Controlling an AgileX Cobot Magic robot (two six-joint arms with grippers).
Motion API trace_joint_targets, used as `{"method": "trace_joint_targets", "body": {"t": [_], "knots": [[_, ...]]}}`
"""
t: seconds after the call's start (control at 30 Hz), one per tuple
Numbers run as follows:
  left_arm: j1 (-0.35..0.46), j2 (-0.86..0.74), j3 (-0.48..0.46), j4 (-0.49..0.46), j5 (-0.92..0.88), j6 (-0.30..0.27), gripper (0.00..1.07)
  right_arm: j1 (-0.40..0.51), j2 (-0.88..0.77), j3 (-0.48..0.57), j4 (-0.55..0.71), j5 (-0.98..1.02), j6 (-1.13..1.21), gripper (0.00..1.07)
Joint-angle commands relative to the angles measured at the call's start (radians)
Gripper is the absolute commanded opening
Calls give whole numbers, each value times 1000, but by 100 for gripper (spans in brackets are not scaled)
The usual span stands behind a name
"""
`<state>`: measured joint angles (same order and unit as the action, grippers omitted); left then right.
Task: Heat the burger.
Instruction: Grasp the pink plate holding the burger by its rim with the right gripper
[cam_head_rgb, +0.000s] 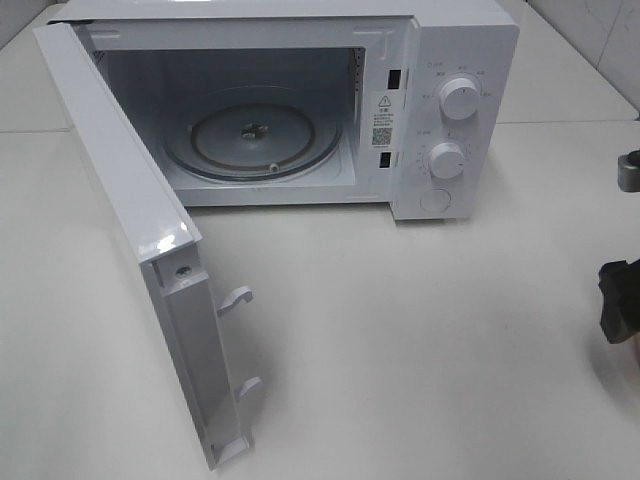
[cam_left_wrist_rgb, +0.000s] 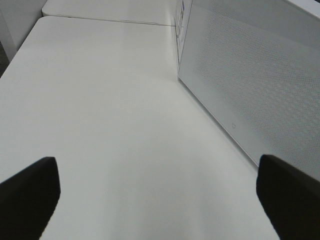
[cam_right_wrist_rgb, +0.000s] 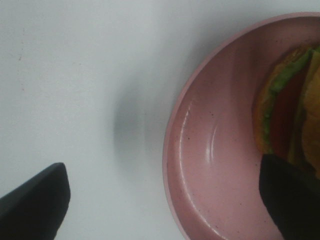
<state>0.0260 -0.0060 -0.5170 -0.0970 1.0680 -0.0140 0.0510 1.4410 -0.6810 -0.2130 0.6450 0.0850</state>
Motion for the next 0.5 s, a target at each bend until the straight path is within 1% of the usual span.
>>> {"method": "trace_joint_targets", "body": {"t": [0.03, 0.17, 0.27, 0.5], "knots": [[-4, -14, 1, -4, 1, 0, 100, -6, 30, 11, -1, -32, -4, 91], [-4, -14, 1, -4, 1, 0, 100, -15, 84, 13, -25, -58, -3, 89], [-4, -14, 1, -4, 1, 0, 100, -28, 118, 13, -27, -72, 9, 88], [-4, -14, 1, -4, 1, 0, 100, -28, 181, 13, -29, -105, 9, 86]]}}
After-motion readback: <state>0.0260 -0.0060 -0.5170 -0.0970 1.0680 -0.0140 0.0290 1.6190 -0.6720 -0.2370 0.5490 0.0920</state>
